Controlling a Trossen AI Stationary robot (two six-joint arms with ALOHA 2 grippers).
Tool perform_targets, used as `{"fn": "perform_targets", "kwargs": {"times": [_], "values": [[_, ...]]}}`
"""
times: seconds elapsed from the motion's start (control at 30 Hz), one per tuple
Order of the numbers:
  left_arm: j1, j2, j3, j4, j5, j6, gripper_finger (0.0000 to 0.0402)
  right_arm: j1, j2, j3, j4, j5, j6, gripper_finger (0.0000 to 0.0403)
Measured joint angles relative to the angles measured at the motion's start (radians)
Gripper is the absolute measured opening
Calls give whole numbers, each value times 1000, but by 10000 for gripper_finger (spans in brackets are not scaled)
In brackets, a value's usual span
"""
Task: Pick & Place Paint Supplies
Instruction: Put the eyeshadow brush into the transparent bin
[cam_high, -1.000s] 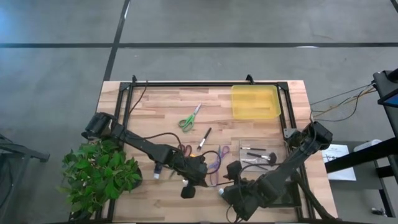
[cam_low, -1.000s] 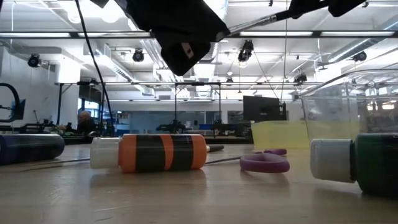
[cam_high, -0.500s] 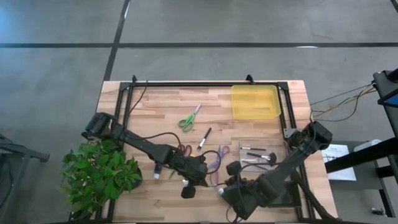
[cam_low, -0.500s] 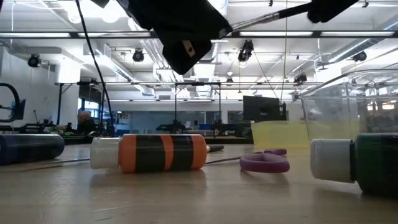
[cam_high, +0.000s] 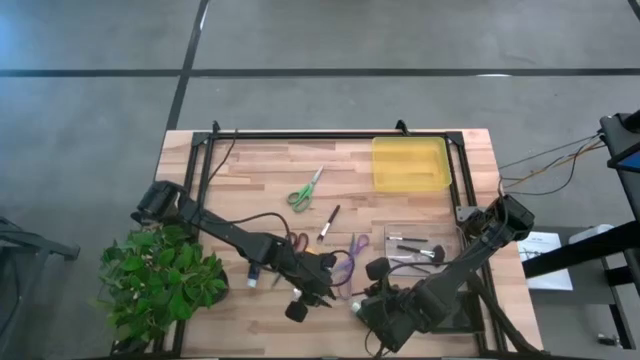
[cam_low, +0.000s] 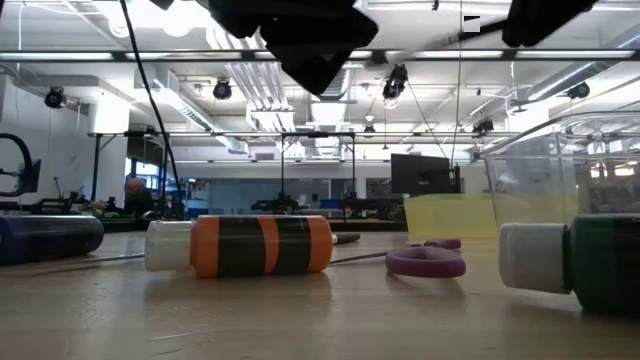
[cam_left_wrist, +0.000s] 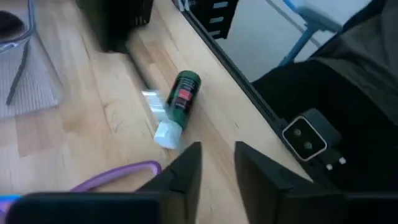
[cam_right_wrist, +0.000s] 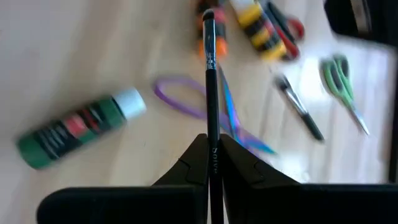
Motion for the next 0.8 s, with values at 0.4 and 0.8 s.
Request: {"fn": "perform_targets", "kwargs": {"times": [0.4, 0.8], "values": [[3, -126, -8, -152, -203, 85, 223, 69, -113, -5, -359, 52, 343, 12], [5, -129, -9, -236, -209, 93, 225, 330, -467, -352, -352, 184, 788, 11]]}}
